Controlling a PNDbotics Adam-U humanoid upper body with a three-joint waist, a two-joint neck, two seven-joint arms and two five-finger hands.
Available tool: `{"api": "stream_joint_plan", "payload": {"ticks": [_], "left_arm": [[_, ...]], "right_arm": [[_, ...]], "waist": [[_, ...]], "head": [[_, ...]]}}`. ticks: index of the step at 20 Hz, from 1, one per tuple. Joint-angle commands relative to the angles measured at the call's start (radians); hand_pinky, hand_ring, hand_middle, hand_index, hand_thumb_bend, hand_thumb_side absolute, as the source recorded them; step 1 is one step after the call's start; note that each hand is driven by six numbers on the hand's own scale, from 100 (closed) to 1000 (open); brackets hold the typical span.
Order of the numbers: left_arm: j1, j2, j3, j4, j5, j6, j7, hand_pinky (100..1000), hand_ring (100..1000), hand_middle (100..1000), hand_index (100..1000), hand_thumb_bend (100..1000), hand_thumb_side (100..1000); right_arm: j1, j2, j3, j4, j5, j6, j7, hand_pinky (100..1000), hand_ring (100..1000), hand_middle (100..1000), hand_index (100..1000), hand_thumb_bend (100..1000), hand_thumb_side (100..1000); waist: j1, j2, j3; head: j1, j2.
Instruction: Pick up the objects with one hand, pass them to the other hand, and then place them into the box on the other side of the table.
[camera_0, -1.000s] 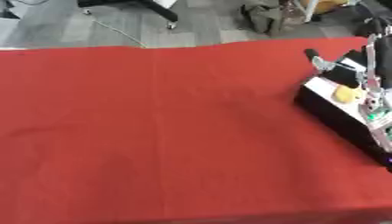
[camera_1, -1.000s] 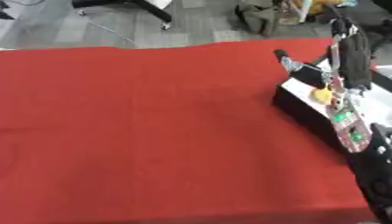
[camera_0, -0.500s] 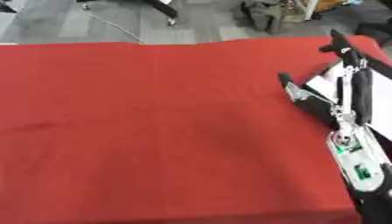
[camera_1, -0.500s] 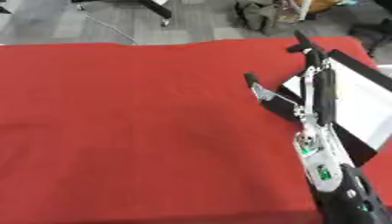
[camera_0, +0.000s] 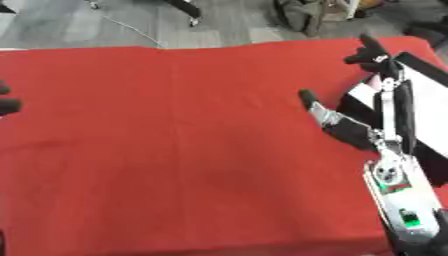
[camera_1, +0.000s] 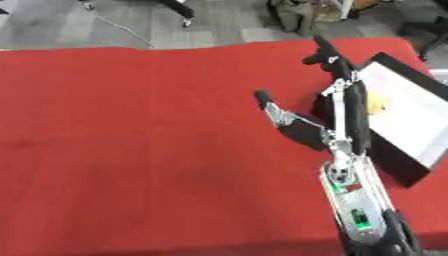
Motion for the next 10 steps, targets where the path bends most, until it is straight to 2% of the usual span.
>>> {"api": "stream_joint_plan", "payload": {"ticks": [1, 5, 10], "left_arm": [[-0.003, 0.012, -0.009, -0.005, 0.009, 0.003, -0.025, 667, 541, 569, 666, 350, 731], [-0.004, 0.019, -0.021, 0.002, 0.010, 0.010, -0.055, 667, 540, 568, 665, 347, 740], [-0.010, 0.039, -0.039, 0.011, 0.003, 0.013, -0.090, 666, 538, 567, 664, 341, 751]], "right_arm": [[-0.017, -0.012, 0.024, -0.029, -0.013, -0.014, 0.036, 748, 824, 611, 913, 568, 490], [-0.064, -0.042, 0.075, -0.042, 0.022, -0.041, 0.093, 761, 827, 627, 917, 536, 485], [-0.180, -0.094, 0.188, -0.059, 0.037, -0.095, 0.173, 771, 822, 641, 919, 504, 488]], "waist": [[0.003, -0.006, 0.000], [0.002, -0.010, 0.003], [-0.001, -0.016, 0.011]], "head": [[-0.006, -0.003], [-0.014, -0.003], [-0.038, -0.003]]}}
